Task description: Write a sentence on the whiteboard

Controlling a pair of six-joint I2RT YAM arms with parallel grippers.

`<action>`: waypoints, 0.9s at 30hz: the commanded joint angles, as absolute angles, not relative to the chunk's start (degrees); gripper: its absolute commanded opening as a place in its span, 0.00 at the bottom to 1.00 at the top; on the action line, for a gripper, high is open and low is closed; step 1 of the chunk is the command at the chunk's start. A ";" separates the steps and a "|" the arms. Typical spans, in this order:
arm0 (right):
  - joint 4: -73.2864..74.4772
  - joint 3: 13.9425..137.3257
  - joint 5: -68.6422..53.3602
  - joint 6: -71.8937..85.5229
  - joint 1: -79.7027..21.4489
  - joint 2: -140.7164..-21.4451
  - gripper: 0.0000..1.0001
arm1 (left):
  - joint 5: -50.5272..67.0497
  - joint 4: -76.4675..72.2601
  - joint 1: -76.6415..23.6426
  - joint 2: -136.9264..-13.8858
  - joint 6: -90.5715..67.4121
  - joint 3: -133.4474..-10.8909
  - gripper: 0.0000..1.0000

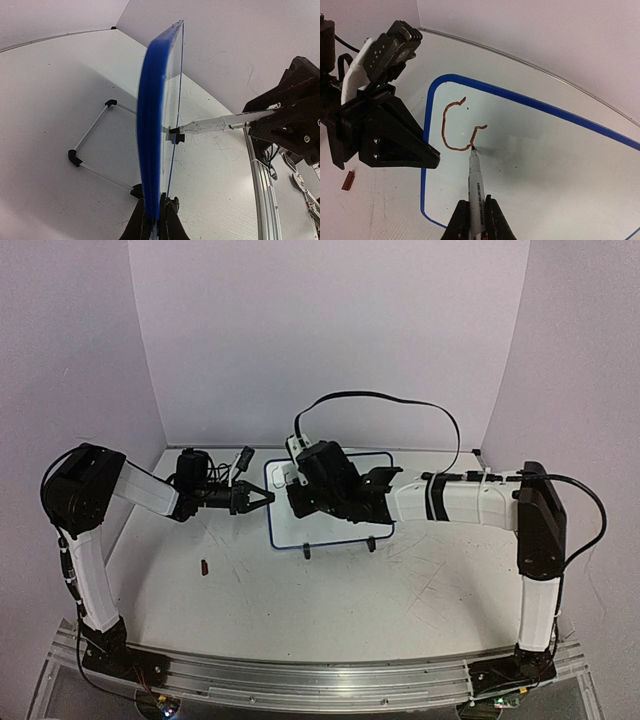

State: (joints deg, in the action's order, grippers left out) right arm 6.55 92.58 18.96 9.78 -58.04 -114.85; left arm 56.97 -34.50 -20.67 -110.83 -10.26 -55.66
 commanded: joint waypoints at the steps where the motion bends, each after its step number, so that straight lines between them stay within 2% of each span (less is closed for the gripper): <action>1: 6.71 91.46 20.91 10.72 -57.76 -111.86 0.00 | 52.49 -33.41 -20.45 -109.13 -7.91 -55.86 0.00; 27: 6.33 92.41 26.21 9.94 -57.79 -111.51 0.00 | 52.56 -33.24 -20.39 -109.30 -7.84 -55.91 0.00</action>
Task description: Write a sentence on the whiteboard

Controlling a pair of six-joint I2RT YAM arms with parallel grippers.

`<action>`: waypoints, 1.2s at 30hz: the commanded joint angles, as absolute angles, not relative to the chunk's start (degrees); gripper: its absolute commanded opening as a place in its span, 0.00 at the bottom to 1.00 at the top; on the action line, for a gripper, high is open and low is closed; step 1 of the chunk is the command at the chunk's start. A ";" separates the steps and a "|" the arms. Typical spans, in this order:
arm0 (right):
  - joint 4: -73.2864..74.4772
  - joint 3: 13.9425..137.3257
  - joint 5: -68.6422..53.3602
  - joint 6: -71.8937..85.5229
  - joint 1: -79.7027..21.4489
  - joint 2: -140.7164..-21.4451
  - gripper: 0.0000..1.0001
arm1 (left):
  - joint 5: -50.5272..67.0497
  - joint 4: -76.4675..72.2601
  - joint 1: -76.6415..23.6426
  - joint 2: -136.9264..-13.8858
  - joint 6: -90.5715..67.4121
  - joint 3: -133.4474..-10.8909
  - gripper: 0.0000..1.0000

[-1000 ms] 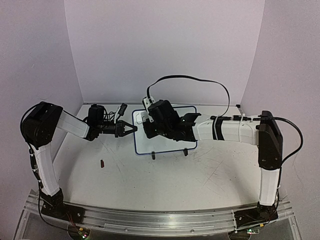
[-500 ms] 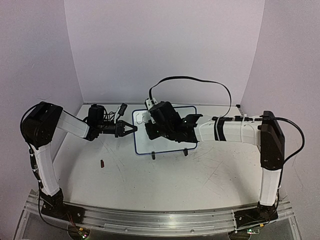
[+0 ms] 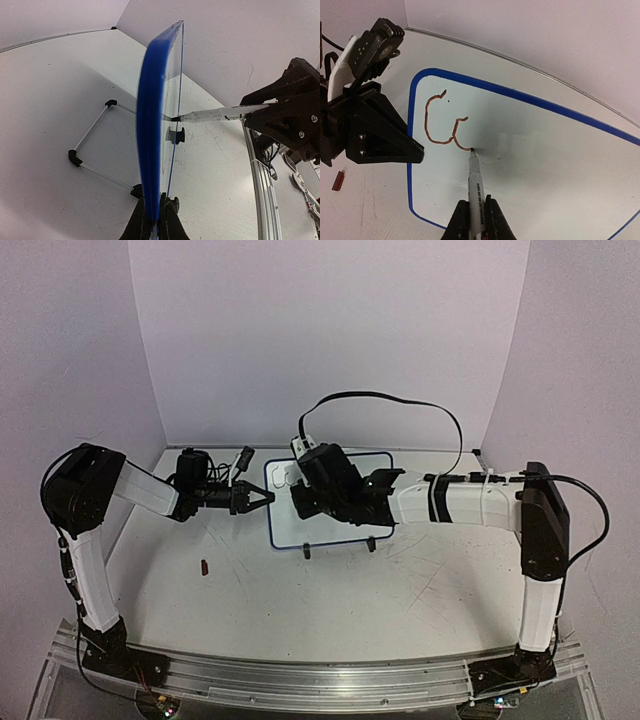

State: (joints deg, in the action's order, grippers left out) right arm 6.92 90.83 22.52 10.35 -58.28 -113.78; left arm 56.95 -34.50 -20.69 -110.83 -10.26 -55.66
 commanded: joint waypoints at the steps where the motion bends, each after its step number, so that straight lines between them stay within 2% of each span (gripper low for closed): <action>1: 6.20 92.53 26.41 9.93 -57.81 -111.53 0.00 | 52.58 -33.23 -20.38 -109.30 -7.88 -55.95 0.00; 36: 5.71 97.62 21.88 9.05 -57.72 -116.49 0.00 | 52.64 -33.22 -20.39 -109.32 -7.73 -56.02 0.00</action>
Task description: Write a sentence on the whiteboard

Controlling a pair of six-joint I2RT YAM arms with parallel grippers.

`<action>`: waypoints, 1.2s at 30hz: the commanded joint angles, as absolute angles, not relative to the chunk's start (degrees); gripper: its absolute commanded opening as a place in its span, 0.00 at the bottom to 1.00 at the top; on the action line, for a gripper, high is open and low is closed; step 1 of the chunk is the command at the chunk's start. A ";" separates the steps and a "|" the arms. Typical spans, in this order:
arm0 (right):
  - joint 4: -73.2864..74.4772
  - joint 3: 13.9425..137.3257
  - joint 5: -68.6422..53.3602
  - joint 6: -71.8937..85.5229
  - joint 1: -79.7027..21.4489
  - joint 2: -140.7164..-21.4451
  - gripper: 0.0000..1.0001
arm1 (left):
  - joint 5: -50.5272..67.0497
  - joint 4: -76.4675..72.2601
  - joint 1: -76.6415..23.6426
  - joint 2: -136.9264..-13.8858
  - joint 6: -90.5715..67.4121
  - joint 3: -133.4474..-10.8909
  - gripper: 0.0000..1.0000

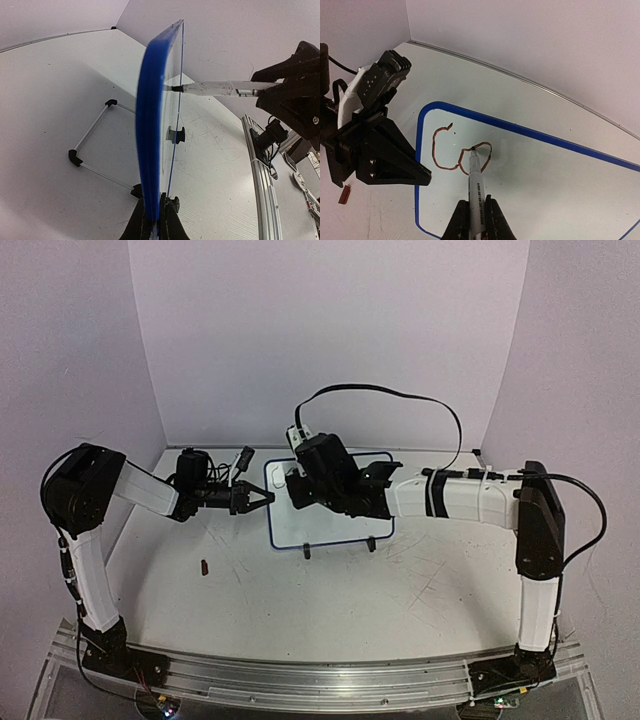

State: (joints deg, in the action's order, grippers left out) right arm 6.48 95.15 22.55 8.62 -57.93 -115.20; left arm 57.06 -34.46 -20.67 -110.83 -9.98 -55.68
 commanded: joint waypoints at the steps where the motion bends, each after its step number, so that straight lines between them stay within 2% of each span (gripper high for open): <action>1: 5.78 97.63 21.79 9.12 -57.74 -116.52 0.00 | 52.65 -33.16 -20.37 -109.31 -7.73 -56.00 0.00; 10: 6.15 97.36 18.29 9.14 -57.74 -114.31 0.00 | 52.61 -33.09 -20.33 -109.47 -7.74 -56.08 0.00; 17: 3.21 90.73 19.51 8.99 -57.68 -107.89 0.00 | 52.56 -33.05 -20.37 -109.78 -7.73 -56.40 0.00; 36: 3.75 92.58 22.43 9.33 -56.19 -111.11 0.00 | 52.57 -32.85 -20.43 -109.51 -7.56 -56.24 0.00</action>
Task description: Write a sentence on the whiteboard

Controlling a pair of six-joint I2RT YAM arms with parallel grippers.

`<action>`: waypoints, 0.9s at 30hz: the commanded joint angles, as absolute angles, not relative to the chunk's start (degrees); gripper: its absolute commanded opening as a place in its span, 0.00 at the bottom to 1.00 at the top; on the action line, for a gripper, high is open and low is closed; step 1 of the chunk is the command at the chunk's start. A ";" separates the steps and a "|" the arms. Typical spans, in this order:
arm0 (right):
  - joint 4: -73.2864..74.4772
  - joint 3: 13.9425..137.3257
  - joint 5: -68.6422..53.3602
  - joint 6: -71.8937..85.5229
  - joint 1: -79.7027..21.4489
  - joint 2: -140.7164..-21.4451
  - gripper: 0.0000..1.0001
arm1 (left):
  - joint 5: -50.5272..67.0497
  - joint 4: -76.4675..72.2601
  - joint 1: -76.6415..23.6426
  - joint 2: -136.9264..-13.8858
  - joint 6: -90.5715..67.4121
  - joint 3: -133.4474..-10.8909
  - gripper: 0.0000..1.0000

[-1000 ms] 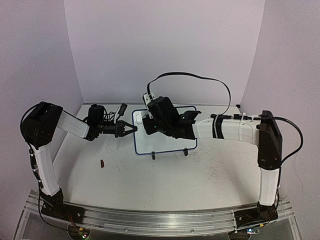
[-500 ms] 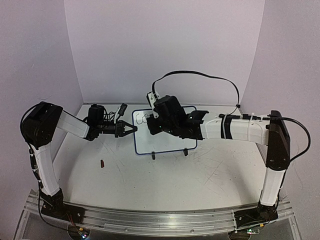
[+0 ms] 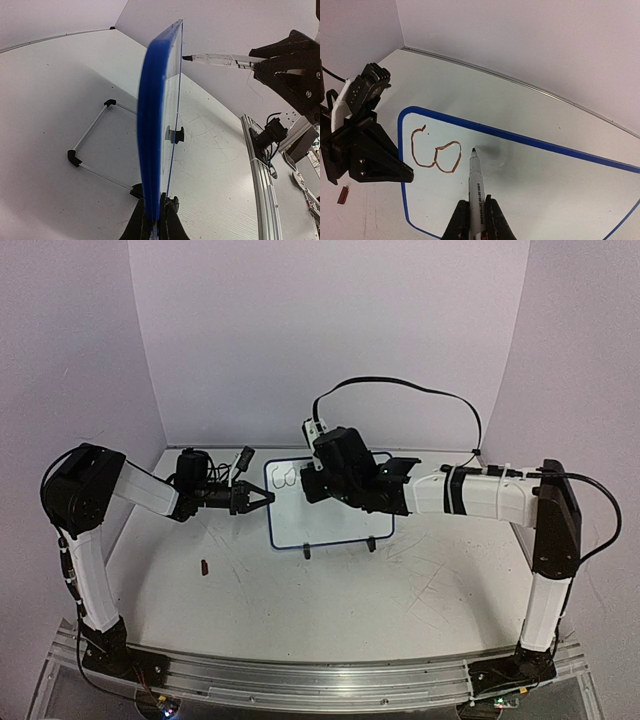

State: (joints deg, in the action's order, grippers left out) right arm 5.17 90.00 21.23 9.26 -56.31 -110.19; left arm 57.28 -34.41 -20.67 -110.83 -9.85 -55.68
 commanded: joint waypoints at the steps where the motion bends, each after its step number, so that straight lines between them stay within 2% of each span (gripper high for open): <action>1: 3.78 92.70 22.36 9.32 -56.21 -111.37 0.00 | 52.58 -32.79 -20.39 -109.49 -7.56 -56.27 0.00; 27: 5.18 91.38 20.98 12.16 -56.22 -111.67 0.00 | 52.48 -32.69 -20.43 -109.32 -7.47 -56.20 0.00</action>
State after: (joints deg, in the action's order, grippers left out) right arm 5.26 90.74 21.12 10.79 -56.27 -111.63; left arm 57.25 -34.37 -20.67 -110.83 -9.82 -55.68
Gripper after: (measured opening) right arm 0.098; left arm 0.056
